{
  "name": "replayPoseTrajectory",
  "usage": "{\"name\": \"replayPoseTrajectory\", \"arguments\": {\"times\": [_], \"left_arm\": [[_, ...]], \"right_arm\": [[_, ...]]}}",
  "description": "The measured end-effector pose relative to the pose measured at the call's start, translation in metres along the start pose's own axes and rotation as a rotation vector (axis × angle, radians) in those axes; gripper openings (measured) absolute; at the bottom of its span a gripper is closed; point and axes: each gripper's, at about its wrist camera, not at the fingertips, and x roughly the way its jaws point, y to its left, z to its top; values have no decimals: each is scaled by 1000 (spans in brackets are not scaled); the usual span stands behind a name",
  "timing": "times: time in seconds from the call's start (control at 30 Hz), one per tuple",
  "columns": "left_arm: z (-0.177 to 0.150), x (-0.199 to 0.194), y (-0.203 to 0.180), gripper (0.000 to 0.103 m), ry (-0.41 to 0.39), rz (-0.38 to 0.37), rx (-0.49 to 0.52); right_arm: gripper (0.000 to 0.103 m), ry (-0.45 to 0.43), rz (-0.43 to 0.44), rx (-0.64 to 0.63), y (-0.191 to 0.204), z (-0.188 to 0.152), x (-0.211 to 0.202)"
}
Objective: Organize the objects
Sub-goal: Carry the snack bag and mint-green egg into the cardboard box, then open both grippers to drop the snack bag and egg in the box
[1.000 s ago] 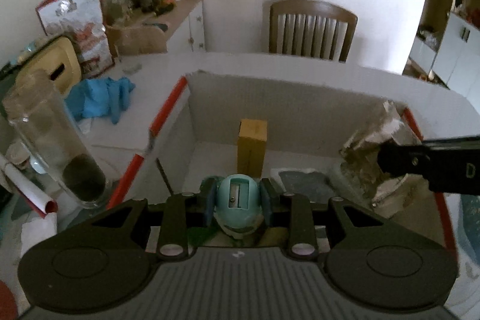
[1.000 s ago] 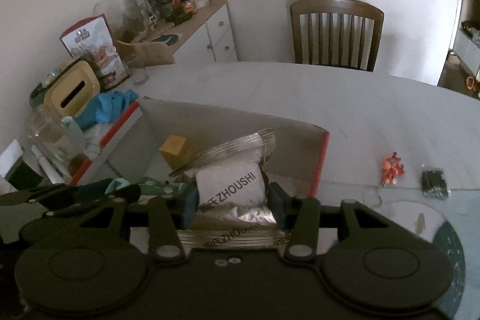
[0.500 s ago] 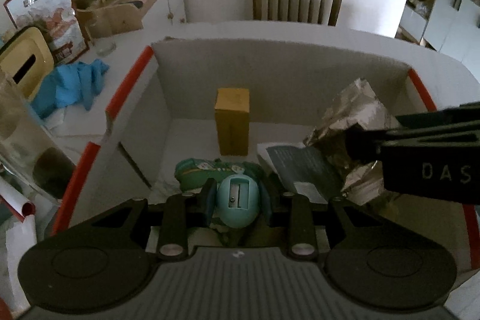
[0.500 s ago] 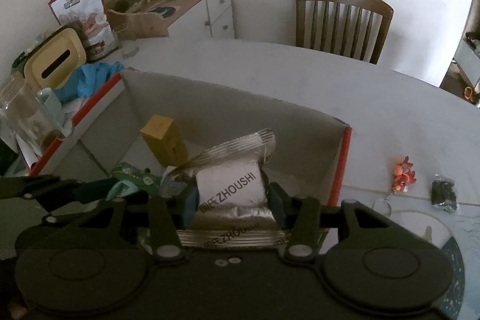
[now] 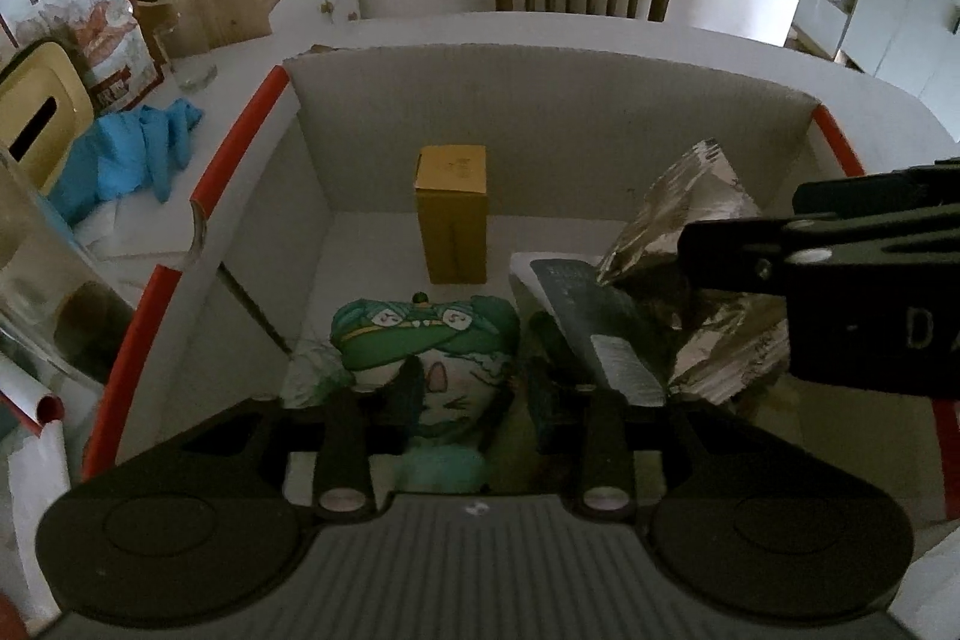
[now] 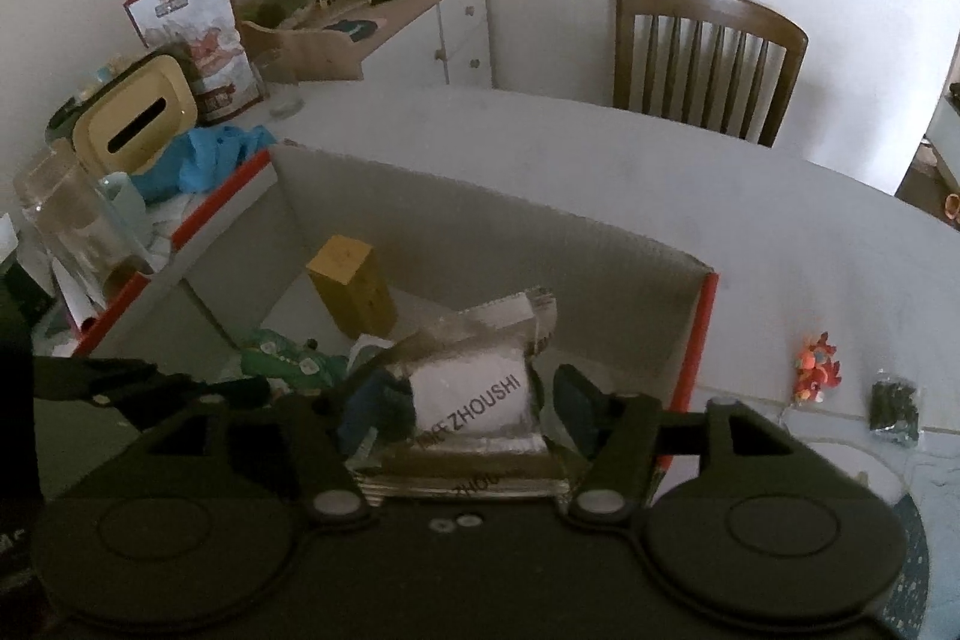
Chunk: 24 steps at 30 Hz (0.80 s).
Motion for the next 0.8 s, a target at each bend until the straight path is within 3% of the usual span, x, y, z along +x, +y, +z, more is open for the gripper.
{"name": "replayPoseTrajectory", "arguments": {"times": [0.07, 0.43, 0.8], "left_arm": [[-1, -2, 0, 53, -8, -1, -2], [-3, -24, -1, 59, -41, -22, -11], [-2, -61, -14, 73, -121, -68, -16]], "right_arm": [[62, -4, 3, 4, -1, 0, -2], [63, -20, 40, 22, -7, -5, -24], [72, -72, 78, 48, -18, -15, -64]]}}
